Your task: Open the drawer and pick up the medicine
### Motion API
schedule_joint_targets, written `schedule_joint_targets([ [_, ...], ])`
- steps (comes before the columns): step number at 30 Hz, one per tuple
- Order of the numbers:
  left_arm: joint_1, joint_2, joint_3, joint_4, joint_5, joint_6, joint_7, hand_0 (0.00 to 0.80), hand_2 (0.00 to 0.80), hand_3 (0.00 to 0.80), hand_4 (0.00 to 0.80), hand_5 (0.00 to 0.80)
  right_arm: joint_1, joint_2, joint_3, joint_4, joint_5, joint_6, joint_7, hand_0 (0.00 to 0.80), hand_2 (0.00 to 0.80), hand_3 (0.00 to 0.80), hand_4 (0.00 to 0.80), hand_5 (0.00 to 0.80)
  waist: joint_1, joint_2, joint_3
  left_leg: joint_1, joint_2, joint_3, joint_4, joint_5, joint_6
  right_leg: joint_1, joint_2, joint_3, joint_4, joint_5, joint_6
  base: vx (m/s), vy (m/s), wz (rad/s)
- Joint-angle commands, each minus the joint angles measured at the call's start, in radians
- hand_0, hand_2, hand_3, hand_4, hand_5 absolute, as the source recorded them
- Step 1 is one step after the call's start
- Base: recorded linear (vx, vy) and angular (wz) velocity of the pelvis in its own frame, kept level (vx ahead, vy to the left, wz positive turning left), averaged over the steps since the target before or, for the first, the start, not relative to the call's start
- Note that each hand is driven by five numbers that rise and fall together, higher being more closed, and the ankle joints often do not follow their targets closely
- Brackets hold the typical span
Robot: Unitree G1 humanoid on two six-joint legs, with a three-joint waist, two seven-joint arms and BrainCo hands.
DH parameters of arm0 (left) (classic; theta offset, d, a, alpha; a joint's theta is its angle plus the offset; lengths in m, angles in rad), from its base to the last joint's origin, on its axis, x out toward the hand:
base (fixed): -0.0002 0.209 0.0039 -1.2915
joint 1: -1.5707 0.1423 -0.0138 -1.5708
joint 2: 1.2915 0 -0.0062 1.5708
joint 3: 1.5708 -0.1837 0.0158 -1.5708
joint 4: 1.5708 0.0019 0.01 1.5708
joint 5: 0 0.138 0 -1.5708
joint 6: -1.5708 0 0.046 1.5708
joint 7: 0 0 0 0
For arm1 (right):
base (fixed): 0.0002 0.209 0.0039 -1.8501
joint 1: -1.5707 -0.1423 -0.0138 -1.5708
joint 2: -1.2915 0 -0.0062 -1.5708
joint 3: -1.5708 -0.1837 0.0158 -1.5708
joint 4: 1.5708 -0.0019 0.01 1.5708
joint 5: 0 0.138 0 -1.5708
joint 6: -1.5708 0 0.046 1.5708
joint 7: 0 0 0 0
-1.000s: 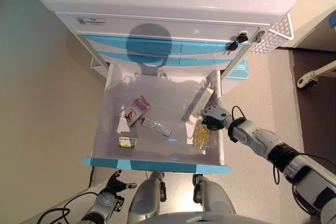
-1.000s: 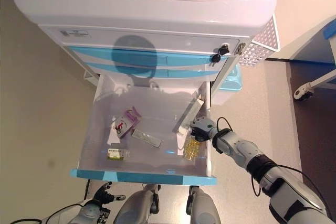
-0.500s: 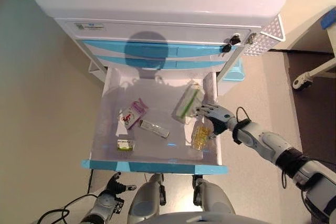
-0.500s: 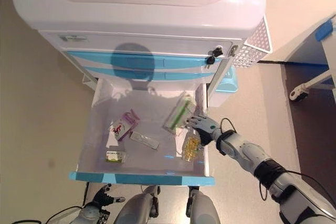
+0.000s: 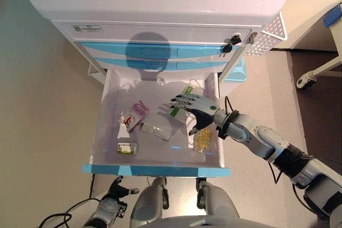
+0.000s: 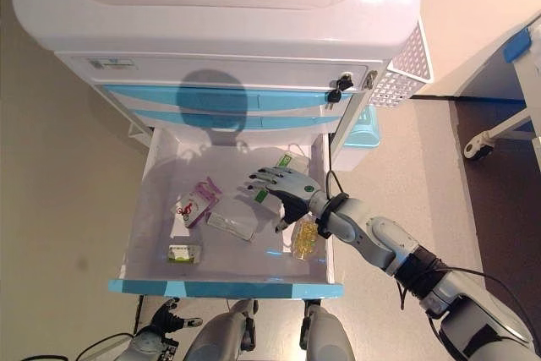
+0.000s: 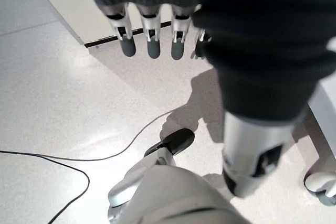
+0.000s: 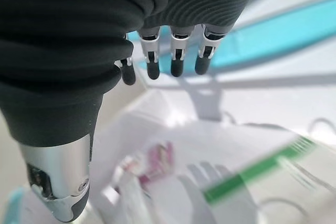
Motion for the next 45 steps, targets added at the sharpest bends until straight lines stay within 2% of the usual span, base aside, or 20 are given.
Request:
schedule_joint_targets([
  [1, -0.013, 0.01, 0.031, 0.045, 0.008, -0.002, 0.014, 0.0, 0.0, 0.0, 0.0, 0.0, -0.059, -0.001, -0.012, -0.101, 0.088, -0.042, 0.02, 0.0, 0.0, 0.0, 0.0, 0.0, 0.019, -0.058, -0.008, -0.009, -0.042, -0.024, 0.019, -0.05, -0.01, -0.076, -0.005, 0.018, 0.004, 0.089, 0.022, 0.0, 0.0, 0.0],
  [4, -0.01, 0.013, 0.035, 0.046, 0.009, -0.001, 0.014, 0.0, 0.0, 0.0, 0.0, 0.0, -0.063, -0.008, -0.002, -0.107, 0.109, -0.046, 0.036, 0.0, 0.0, 0.0, 0.0, 0.0, 0.019, -0.06, -0.006, -0.009, -0.041, -0.024, 0.019, -0.05, -0.011, -0.076, -0.005, 0.016, 0.004, 0.089, 0.021, 0.0, 0.0, 0.0],
  [11, -0.005, 0.013, 0.03, 0.047, 0.012, 0.001, 0.007, 0.0, 0.0, 0.0, 0.0, 0.0, -0.068, -0.006, 0.096, -0.021, 0.102, -0.048, 0.094, 0.0, 0.0, 0.0, 0.0, 0.0, 0.026, -0.06, -0.002, -0.009, -0.041, -0.027, 0.017, -0.049, -0.012, -0.077, -0.003, 0.012, 0.007, 0.085, 0.02, 0.0, 0.0, 0.0],
  [22, -0.018, 0.009, 0.001, 0.049, 0.002, -0.009, 0.008, 0.0, 0.0, 0.0, 0.0, 0.0, -0.038, 0.042, 0.221, 0.258, -0.103, -0.063, 0.063, 0.0, 0.0, 0.0, 0.0, 0.0, 0.029, -0.054, 0.006, -0.01, -0.041, -0.031, 0.014, -0.05, -0.013, -0.079, -0.005, 0.012, 0.009, 0.083, 0.022, 0.0, 0.0, 0.0],
  [33, -0.026, 0.006, -0.045, 0.055, -0.015, -0.018, -0.008, 0.0, 0.0, 0.0, 0.0, 0.0, -0.132, 0.076, 0.4, 0.464, -0.317, -0.098, 0.04, 0.0, 0.0, 0.0, 0.0, 0.0, 0.042, -0.041, 0.002, -0.016, -0.044, -0.04, 0.011, -0.051, -0.014, -0.084, -0.006, 0.008, 0.004, 0.08, 0.022, 0.0, 0.0, 0.0],
  [40, -0.026, 0.007, -0.06, 0.05, -0.027, -0.022, -0.014, 0.0, 0.0, 0.0, 0.0, 0.0, -0.179, 0.065, 0.474, 0.483, -0.388, -0.126, 0.047, 0.0, 0.0, 0.0, 0.0, 0.0, 0.047, -0.037, 0.003, -0.023, -0.046, -0.047, 0.009, -0.049, -0.014, -0.09, -0.008, 0.006, 0.004, 0.079, 0.023, 0.0, 0.0, 0.0],
  [45, -0.026, 0.01, -0.058, 0.046, -0.036, -0.021, -0.016, 0.0, 0.0, 0.0, 0.0, 0.0, -0.221, 0.036, 0.51, 0.408, -0.378, -0.152, 0.081, 0.0, 0.0, 0.0, 0.0, 0.0, 0.049, -0.034, 0.012, -0.029, -0.047, -0.048, 0.007, -0.045, -0.015, -0.097, -0.008, 0.005, 0.008, 0.08, 0.023, -0.001, 0.0, 0.01],
])
